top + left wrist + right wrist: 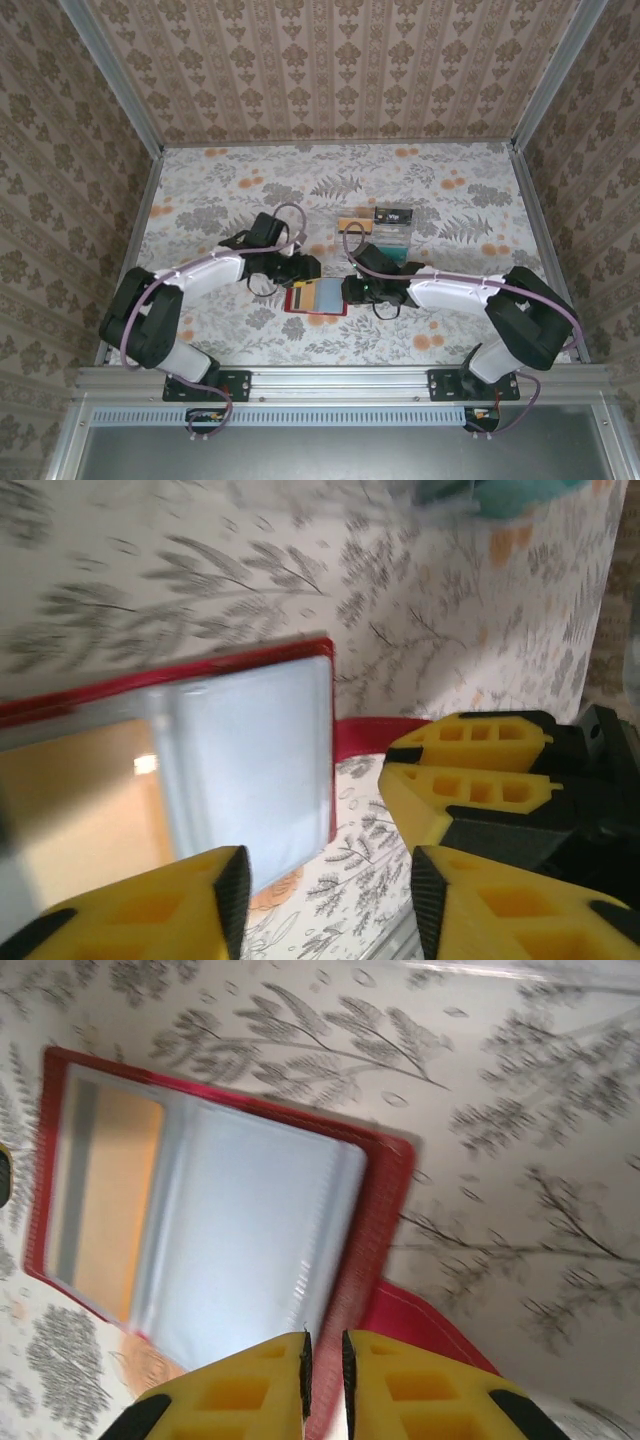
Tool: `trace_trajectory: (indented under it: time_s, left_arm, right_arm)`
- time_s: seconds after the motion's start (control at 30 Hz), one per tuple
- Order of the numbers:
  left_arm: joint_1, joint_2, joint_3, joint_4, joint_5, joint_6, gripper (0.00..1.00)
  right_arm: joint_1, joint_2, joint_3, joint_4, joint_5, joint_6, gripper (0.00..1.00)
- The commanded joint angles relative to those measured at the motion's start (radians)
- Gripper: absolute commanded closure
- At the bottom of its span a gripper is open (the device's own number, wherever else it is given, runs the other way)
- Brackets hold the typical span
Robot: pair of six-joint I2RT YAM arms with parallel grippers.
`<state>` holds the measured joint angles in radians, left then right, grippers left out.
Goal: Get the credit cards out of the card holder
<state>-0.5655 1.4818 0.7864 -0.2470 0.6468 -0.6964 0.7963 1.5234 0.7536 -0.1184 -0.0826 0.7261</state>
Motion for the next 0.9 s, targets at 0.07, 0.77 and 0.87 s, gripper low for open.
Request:
trace_trajectory:
  time_s: [0.07, 0.77, 0.87]
  left_arm:
    - [0.086, -0.065, -0.082, -0.095, -0.07, 0.029, 0.8]
    - [0.094, 0.044, -0.142, -0.065, -0.106, 0.003, 0.99]
    - [0.09, 0.053, -0.147, -0.067, -0.111, -0.002, 0.99]
  right_arm:
    - [0.016, 0.076, 0.074, 0.116, -0.108, 0.075, 0.84]
    - [0.028, 0.275, 0.145, 0.235, -0.227, 0.218, 0.82]
    - [0.028, 0.286, 0.148, 0.232, -0.23, 0.222, 0.82]
